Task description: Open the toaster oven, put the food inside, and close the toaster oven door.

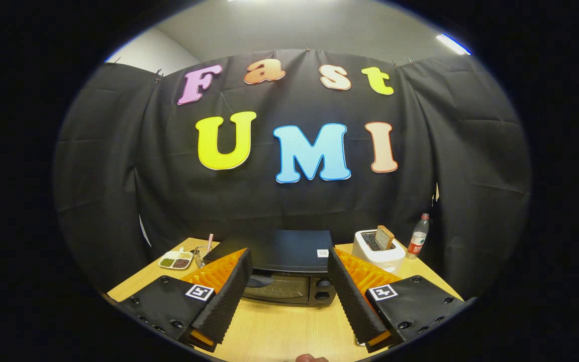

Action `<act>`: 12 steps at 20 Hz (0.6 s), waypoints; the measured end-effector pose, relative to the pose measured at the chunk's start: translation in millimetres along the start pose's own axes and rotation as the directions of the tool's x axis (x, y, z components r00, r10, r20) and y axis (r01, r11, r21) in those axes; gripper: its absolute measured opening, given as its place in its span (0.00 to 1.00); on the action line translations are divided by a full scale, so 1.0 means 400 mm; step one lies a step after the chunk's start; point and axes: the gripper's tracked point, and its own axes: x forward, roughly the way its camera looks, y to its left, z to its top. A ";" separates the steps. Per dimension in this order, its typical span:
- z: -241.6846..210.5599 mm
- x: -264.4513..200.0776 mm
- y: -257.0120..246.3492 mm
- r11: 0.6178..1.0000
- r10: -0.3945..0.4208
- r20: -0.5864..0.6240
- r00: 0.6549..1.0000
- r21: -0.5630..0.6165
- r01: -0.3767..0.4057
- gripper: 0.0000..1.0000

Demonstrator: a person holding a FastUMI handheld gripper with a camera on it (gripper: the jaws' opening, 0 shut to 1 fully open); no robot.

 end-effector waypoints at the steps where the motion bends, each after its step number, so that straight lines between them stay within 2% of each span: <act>1: -0.003 0.013 0.011 1.000 0.002 -0.004 1.000 0.007 -0.002 0.96; 8: -0.014 0.118 0.080 1.000 0.011 -0.043 0.999 0.015 -0.011 0.96; 12: -0.062 0.206 0.119 1.000 0.003 -0.089 0.996 0.010 -0.002 0.96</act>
